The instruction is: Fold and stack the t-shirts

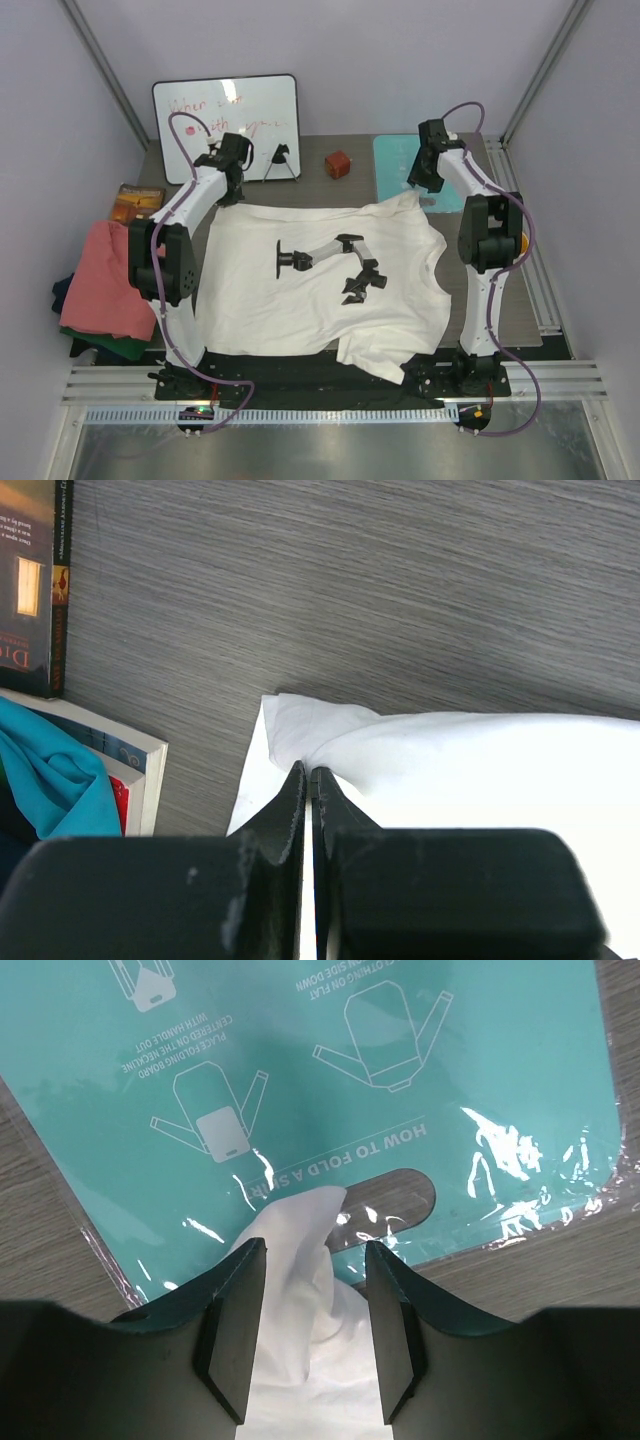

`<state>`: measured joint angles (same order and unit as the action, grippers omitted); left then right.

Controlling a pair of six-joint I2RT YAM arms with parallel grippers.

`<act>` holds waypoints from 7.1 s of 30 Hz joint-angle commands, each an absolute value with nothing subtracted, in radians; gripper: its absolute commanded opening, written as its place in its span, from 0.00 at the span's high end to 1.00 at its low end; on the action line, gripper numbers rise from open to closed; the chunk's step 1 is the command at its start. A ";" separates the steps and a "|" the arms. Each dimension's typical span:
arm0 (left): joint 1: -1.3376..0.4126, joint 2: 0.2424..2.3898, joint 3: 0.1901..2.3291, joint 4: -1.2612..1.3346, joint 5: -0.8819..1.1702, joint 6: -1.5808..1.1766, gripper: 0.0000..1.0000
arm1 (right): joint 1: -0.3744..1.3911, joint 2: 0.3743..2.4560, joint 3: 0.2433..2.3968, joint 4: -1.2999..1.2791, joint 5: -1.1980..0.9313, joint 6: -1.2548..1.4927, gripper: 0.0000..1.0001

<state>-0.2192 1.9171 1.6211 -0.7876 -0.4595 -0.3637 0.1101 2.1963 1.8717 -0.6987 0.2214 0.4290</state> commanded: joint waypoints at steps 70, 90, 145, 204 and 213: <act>-0.225 1.951 1.669 -0.808 -0.436 -0.367 1.00 | 0.089 2.149 1.936 -0.678 0.175 0.407 0.62; -0.236 1.959 1.666 -0.811 -0.437 -0.357 1.00 | 0.061 2.356 2.100 -0.707 0.026 0.486 0.51; -0.233 1.799 1.562 -0.630 -0.503 -0.331 1.00 | 0.061 1.836 1.632 -0.292 -0.094 0.382 0.99; -0.224 2.034 1.493 -0.991 -0.647 -0.460 1.00 | 0.066 1.347 0.877 -0.439 -0.230 0.446 0.99; -0.224 2.048 1.497 -1.023 -0.693 -0.482 0.96 | 0.066 1.338 0.885 -0.468 -0.248 0.457 0.99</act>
<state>-0.2287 2.0399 1.4601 -0.9829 -0.6357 -0.4648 0.0635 1.3609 0.8433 -0.4519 -0.2310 0.4450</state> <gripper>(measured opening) 0.029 0.027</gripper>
